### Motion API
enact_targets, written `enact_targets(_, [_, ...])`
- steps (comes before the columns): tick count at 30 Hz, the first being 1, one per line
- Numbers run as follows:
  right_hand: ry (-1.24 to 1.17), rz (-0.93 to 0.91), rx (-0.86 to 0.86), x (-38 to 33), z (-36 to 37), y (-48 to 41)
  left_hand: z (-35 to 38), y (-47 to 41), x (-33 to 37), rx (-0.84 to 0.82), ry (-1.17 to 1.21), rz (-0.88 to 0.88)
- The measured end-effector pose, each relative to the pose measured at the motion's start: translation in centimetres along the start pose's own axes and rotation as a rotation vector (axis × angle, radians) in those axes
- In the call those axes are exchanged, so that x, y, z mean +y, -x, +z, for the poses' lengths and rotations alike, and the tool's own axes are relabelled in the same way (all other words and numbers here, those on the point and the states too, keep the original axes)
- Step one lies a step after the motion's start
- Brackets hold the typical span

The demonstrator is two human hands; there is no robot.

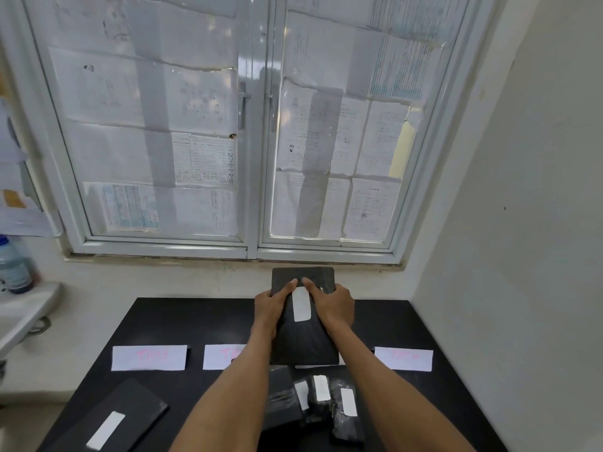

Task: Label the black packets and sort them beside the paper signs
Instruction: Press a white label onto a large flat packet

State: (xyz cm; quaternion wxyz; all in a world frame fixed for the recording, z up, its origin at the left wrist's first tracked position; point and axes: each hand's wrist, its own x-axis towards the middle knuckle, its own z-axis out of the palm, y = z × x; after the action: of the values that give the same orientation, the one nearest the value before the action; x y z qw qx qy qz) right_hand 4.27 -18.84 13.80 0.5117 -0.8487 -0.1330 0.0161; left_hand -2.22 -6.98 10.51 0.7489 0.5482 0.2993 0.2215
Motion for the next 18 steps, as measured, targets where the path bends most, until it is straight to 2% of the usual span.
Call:
enact_targets(3, [-0.037,-0.124,-0.245,0.1,0.2,-0.3,-0.8,-0.2,0.0,0.18,0.103,-0.028])
enact_targets(6, [-0.055,-0.14,-0.468,0.9,0.3,-0.3,-2.1,-0.3,-0.1,0.312,0.193,-0.069])
enact_targets(10, [-0.174,-0.033,-0.595,1.8,1.0,-0.2,-4.3,-0.2,-0.4,0.145,0.199,-0.138])
enact_targets(13, [-0.233,0.028,-0.556,1.8,2.1,0.4,-5.3,0.3,-0.4,-0.009,0.239,-0.186])
enact_targets(15, [-0.163,-0.025,-0.472,1.7,2.6,0.6,-5.8,0.6,-0.4,-0.076,0.3,-0.208])
enact_targets(18, [-0.12,-0.046,-0.521,1.6,3.3,0.7,-6.8,0.7,-0.6,-0.074,0.384,-0.211])
